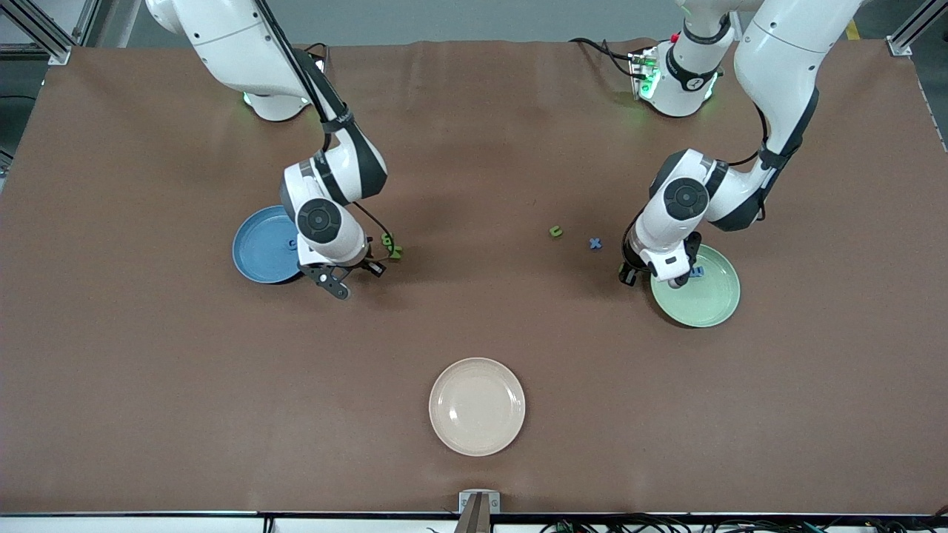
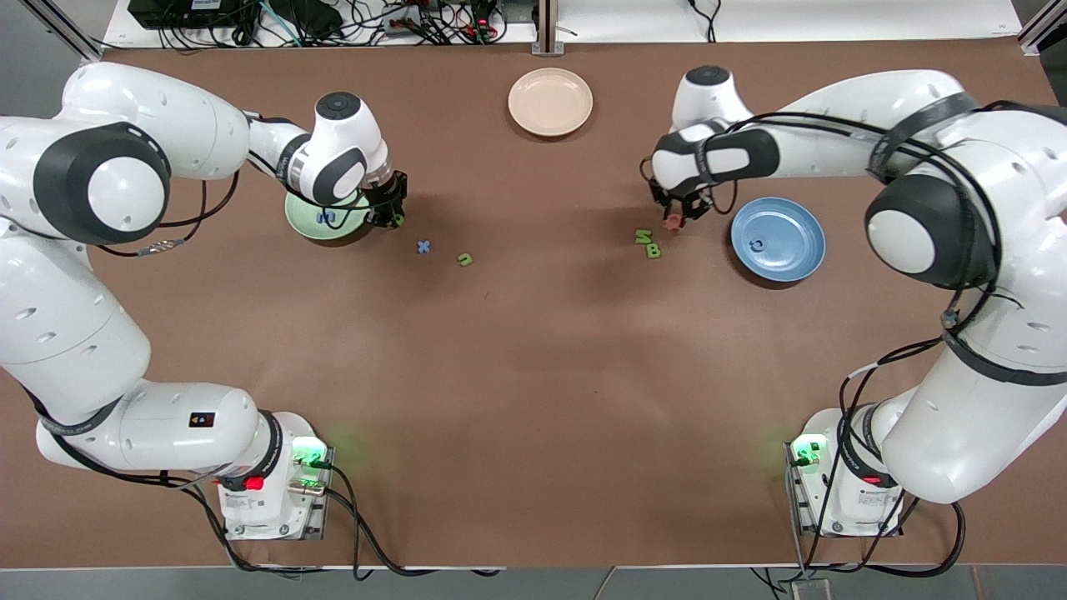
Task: Sort uppercase to blue plate, lowercase to green plate
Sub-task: 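Place the b on the green plate while the right gripper places the q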
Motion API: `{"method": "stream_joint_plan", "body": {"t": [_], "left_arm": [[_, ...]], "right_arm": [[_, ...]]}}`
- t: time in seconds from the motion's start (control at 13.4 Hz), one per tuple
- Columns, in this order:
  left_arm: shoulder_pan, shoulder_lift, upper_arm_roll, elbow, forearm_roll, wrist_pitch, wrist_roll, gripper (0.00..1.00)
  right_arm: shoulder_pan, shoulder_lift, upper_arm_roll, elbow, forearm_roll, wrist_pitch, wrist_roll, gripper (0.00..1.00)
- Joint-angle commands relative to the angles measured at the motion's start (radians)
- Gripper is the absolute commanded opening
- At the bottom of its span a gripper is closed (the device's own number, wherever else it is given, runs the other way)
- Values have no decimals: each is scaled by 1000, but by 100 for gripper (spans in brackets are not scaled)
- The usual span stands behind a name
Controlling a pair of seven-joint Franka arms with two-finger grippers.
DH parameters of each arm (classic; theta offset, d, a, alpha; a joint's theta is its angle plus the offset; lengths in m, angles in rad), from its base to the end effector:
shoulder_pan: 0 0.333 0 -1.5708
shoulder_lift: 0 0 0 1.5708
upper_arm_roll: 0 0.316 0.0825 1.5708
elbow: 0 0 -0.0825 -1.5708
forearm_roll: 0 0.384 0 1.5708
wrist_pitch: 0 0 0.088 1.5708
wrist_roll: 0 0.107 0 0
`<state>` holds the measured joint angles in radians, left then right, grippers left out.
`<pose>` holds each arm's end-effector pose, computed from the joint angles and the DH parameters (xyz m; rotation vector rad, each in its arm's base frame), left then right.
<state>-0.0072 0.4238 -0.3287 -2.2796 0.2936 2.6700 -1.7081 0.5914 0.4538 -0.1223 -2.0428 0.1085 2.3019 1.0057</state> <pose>0.4953 -0.1889 0.1772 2.6440 1.6891 0.0028 0.5123 0.2624 0.2034 2.8804 -0.9062 -0.2317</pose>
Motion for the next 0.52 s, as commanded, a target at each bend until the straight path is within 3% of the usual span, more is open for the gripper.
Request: {"method": "stream_joint_plan", "body": {"t": [0.0, 0.22, 0.45], "left_arm": [[21, -55, -9, -12, 33, -7, -22, 16], [27, -105, -13, 15, 33, -103, 14, 15], [80, -122, -18, 14, 33, -122, 181, 14]], "right_arm": [[-33, -107, -11, -100, -73, -27, -39, 0], [-93, -206, -11, -203, -101, -27, -131, 0], [-178, -306, -13, -311, -133, -26, -234, 0]]}}
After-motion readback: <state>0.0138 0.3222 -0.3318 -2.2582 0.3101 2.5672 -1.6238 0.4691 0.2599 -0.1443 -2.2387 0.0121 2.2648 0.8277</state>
